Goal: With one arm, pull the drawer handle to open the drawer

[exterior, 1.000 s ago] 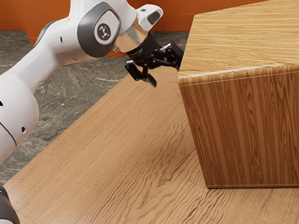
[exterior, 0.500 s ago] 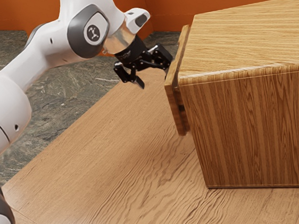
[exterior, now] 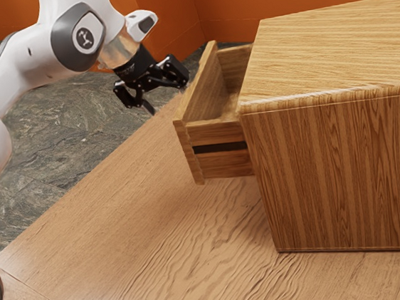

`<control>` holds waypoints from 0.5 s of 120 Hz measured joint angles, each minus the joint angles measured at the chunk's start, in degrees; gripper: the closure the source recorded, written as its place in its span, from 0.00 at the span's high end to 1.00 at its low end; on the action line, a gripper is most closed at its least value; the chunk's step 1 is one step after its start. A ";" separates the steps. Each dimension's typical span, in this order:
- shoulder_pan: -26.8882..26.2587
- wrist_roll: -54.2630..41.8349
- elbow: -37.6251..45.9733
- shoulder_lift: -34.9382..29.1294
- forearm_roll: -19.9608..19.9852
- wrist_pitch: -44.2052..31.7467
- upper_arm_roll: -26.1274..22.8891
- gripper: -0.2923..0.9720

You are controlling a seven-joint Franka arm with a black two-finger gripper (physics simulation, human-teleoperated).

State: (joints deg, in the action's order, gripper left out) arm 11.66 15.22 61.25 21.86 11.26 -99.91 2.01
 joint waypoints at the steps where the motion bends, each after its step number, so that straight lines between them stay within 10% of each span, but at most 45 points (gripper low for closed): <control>1: 0.15 -0.04 -0.01 -0.19 -0.02 0.17 0.06 0.77; 18: 1.15 -0.58 -0.05 -5.33 -2.17 4.45 2.03 0.77; 60: 0.65 -1.45 7.96 -16.85 -10.89 14.34 -10.88 0.77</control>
State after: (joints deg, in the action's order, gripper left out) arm 12.31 13.77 69.21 5.01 0.36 -85.57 -8.87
